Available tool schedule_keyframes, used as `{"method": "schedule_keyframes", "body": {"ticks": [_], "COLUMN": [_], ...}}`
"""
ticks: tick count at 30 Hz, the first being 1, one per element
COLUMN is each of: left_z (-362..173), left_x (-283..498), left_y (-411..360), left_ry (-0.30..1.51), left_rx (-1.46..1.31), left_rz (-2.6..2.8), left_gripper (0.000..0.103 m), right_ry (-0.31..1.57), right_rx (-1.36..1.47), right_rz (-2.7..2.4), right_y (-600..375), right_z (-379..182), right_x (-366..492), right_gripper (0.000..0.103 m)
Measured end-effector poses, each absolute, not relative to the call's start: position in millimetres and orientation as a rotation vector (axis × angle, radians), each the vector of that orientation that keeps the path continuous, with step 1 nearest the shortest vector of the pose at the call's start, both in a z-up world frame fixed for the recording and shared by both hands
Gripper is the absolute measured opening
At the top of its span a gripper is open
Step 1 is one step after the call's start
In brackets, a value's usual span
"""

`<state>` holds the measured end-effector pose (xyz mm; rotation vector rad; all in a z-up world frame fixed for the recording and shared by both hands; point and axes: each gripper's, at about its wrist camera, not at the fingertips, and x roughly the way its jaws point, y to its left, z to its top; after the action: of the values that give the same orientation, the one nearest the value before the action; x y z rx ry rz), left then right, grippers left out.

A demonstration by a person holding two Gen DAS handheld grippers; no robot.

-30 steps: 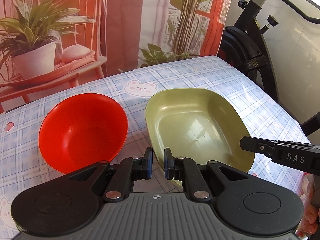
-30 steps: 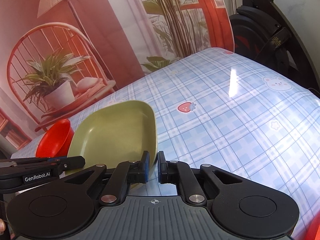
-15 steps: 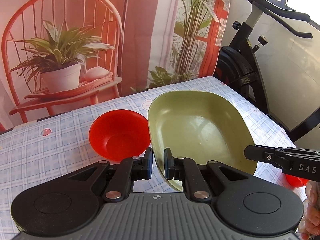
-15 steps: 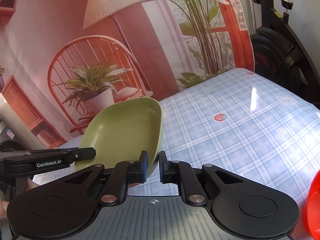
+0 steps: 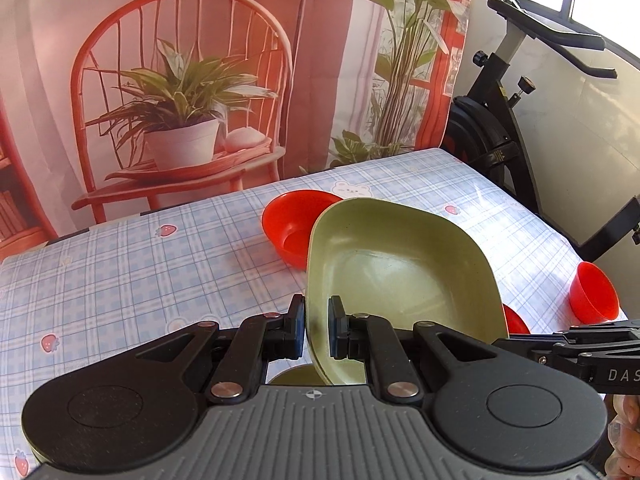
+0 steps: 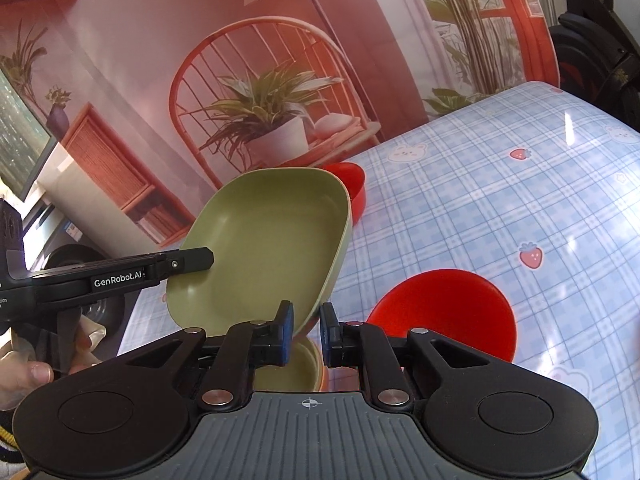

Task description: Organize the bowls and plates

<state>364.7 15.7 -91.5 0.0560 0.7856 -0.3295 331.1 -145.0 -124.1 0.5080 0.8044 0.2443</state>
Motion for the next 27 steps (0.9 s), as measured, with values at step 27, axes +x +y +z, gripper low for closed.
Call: {"method": "schedule_keyframes", "body": {"ticks": [27], "left_z": [-150], "left_x": [318], "left_y": [62], "left_ry": [0.894], "left_rx": [0.058], "left_rz": [-0.307], "left_gripper": [0.012], "right_ry": [1.011], "right_rx": [0.523], "right_rz": [0.276], "right_y": [-81], "right_z": [-168], "right_x": [295], "right_gripper": [0.013]}}
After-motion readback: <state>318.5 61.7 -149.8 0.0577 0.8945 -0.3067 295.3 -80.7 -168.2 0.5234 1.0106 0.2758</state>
